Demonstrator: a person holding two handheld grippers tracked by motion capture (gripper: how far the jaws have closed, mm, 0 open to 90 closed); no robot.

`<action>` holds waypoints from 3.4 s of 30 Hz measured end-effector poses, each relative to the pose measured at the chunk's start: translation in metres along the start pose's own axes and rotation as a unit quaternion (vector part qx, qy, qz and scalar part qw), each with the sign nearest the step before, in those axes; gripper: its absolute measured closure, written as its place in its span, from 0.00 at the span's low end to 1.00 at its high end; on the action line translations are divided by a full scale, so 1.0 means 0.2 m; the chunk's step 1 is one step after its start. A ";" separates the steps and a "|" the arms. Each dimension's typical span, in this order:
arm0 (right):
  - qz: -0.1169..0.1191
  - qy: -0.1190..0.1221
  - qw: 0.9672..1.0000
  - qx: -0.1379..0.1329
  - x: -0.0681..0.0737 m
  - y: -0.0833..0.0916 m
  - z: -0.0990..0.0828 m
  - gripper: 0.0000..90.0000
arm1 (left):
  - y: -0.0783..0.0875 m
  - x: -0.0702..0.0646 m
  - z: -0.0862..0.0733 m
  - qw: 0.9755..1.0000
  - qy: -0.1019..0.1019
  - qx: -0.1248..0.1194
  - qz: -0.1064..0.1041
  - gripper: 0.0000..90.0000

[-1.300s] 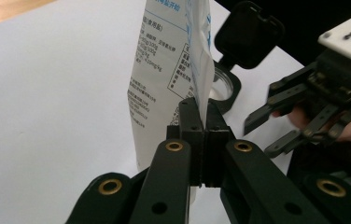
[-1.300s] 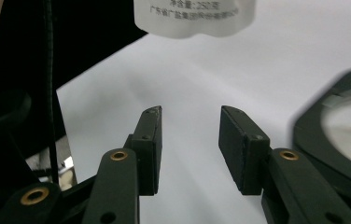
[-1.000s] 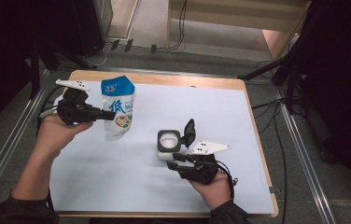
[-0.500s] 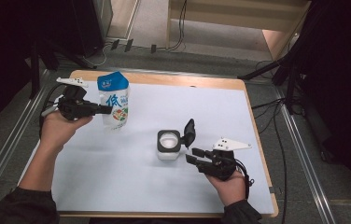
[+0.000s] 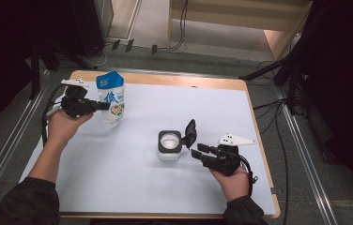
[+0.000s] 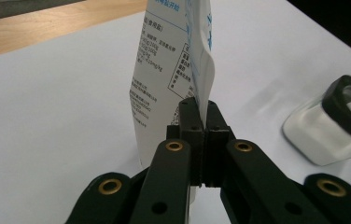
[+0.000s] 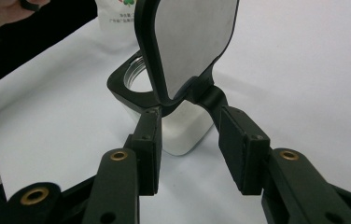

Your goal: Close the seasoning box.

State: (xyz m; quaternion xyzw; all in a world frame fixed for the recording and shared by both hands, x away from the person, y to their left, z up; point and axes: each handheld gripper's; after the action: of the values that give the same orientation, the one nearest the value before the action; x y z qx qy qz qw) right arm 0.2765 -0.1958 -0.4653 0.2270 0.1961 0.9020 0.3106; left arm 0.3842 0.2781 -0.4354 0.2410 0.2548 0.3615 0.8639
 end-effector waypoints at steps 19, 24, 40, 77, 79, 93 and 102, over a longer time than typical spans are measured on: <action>-0.004 0.014 1.000 0.001 0.00 -0.02 0.02 0.67 | 0.02 0.03 -0.18 0.999 0.005 0.028 0.022 0.95; -0.007 0.014 1.000 0.001 -0.01 -0.02 0.02 0.67 | 0.01 0.04 -0.20 0.999 0.011 0.031 0.020 0.93; -0.009 0.015 1.000 0.001 -0.01 -0.02 0.02 0.67 | 0.02 0.05 -0.20 1.000 0.022 0.016 0.014 0.89; -0.023 0.012 1.000 -0.015 -0.06 0.04 0.06 0.73 | 0.16 -0.07 -0.25 1.000 0.013 0.017 0.020 0.53; -0.019 0.001 1.000 -0.014 -0.06 0.05 0.08 0.75 | 0.17 -0.09 -0.26 0.999 0.012 0.024 0.020 0.52; 0.006 -0.003 1.000 -0.014 -0.11 0.02 0.21 1.00 | 0.17 -0.25 -0.30 1.000 0.002 0.022 -0.003 0.49; 0.018 0.000 1.000 -0.014 -0.09 -0.05 0.24 1.00 | 0.16 -0.31 -0.27 0.999 -0.005 0.017 -0.028 0.47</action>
State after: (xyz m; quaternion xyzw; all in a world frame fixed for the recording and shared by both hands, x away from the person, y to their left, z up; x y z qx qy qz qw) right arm 0.3200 -0.1902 -0.4352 0.2266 0.1795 0.9101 0.2970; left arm 0.2967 0.2636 -0.4414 0.2502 0.2636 0.3320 0.8705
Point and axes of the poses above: each handheld gripper's, and its own axes: y roughly backward along the jaws, z roughly out of its top, x roughly to its left
